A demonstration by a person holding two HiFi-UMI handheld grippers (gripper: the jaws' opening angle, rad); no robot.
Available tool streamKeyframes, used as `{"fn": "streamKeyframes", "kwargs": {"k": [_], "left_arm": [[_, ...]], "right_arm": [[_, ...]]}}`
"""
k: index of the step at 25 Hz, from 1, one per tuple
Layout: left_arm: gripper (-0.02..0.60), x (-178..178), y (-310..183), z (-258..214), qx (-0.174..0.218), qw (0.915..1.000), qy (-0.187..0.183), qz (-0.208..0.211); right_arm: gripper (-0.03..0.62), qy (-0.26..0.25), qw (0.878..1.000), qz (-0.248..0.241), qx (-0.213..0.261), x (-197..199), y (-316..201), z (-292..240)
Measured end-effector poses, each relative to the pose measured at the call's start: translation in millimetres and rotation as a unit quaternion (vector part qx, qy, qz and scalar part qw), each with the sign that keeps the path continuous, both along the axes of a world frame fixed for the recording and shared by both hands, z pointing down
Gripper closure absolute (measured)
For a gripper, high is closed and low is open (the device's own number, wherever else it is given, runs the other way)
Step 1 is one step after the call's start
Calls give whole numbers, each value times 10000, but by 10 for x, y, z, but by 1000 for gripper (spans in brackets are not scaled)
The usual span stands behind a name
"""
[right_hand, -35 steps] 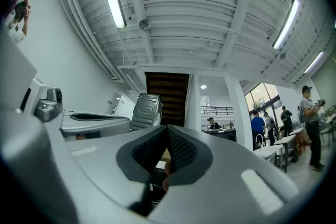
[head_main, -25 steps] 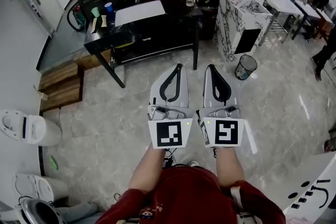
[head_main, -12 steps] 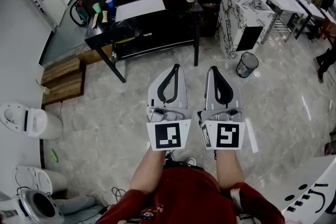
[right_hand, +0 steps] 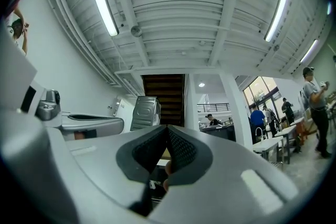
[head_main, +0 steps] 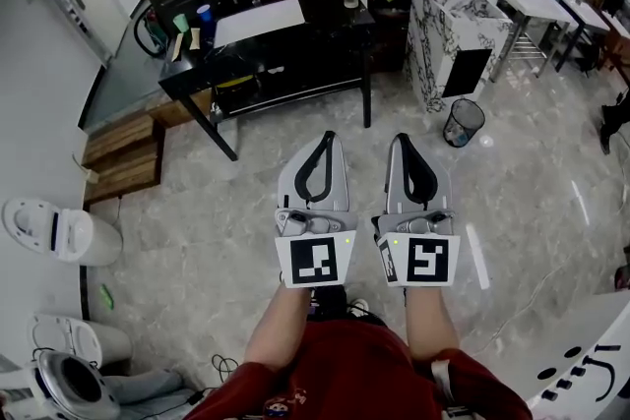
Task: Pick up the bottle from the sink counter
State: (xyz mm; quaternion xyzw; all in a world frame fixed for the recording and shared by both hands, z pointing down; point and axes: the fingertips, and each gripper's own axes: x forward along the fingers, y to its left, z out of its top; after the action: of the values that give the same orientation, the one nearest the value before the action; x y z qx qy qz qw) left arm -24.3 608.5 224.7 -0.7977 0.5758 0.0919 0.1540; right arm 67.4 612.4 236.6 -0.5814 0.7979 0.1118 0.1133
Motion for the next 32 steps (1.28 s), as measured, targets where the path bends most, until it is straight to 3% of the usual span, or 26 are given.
{"fn": "streamKeyframes", "kwargs": {"k": [10, 20, 32], "left_arm": [[578, 9, -400, 125, 36, 9997, 118, 208], [578, -242, -1392, 41, 161, 9995, 156, 237], [578, -612, -2542, 40, 25, 9994, 134, 314]], "right_arm": [[592, 226, 9997, 101, 35, -84, -346, 103], [592, 439, 9990, 113, 65, -368, -1335, 28], [592, 380, 9991, 178, -95, -750, -2497, 37]]}}
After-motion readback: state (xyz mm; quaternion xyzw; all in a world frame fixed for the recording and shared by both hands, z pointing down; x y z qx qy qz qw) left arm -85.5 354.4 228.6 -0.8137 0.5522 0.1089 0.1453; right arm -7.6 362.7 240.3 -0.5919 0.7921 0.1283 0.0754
